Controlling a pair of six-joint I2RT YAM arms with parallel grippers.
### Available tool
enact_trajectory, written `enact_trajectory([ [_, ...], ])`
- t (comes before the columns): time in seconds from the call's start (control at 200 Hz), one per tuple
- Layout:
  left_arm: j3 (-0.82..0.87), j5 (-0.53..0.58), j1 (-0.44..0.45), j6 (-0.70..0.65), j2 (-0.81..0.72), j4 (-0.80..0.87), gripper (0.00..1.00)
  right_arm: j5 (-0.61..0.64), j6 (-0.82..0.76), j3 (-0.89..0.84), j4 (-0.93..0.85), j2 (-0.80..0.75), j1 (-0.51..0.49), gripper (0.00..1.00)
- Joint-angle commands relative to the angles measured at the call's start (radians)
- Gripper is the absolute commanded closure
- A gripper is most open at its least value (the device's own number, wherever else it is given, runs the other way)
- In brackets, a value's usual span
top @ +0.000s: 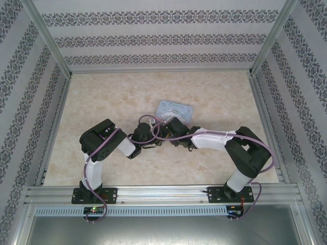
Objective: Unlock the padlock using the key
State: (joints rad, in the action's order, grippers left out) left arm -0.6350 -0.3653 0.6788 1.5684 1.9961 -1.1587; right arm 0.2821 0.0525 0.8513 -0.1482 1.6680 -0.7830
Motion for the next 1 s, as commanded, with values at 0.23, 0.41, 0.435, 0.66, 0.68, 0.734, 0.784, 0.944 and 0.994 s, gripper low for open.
enact_trajectory([
  [0.23, 0.008, -0.033, 0.003, -0.011, -0.030, -0.011, 1.00, -0.009, -0.026, 0.056, -0.012, 0.030, 0.042, 0.97],
  [0.41, 0.004, -0.032, 0.002, -0.011, -0.030, -0.009, 1.00, -0.159, 0.001, 0.048, -0.002, -0.011, 0.075, 1.00],
  [0.435, 0.004, -0.031, 0.002, -0.013, -0.030, -0.009, 1.00, -0.209, 0.016, 0.042, 0.003, -0.022, 0.088, 1.00],
  [0.66, 0.010, -0.020, 0.001, -0.032, -0.021, 0.006, 1.00, -0.626, 0.214, -0.083, 0.126, -0.176, 0.232, 0.62],
  [0.68, 0.010, -0.020, 0.001, -0.035, -0.020, 0.007, 1.00, -0.630, 0.227, -0.095, 0.131, -0.193, 0.238, 0.58],
  [0.734, 0.012, -0.020, 0.001, -0.043, -0.017, 0.015, 1.00, -0.633, 0.275, -0.129, 0.145, -0.240, 0.248, 0.51],
  [0.784, 0.014, -0.020, 0.000, -0.054, -0.018, 0.027, 1.00, -0.627, 0.315, -0.152, 0.152, -0.272, 0.250, 0.48],
  [0.944, 0.015, -0.019, -0.001, -0.098, -0.021, 0.077, 1.00, -0.608, 0.447, -0.222, 0.204, -0.333, 0.249, 0.43],
  [0.994, 0.015, -0.021, 0.000, -0.113, -0.026, 0.099, 1.00, -0.604, 0.483, -0.237, 0.220, -0.331, 0.247, 0.43],
])
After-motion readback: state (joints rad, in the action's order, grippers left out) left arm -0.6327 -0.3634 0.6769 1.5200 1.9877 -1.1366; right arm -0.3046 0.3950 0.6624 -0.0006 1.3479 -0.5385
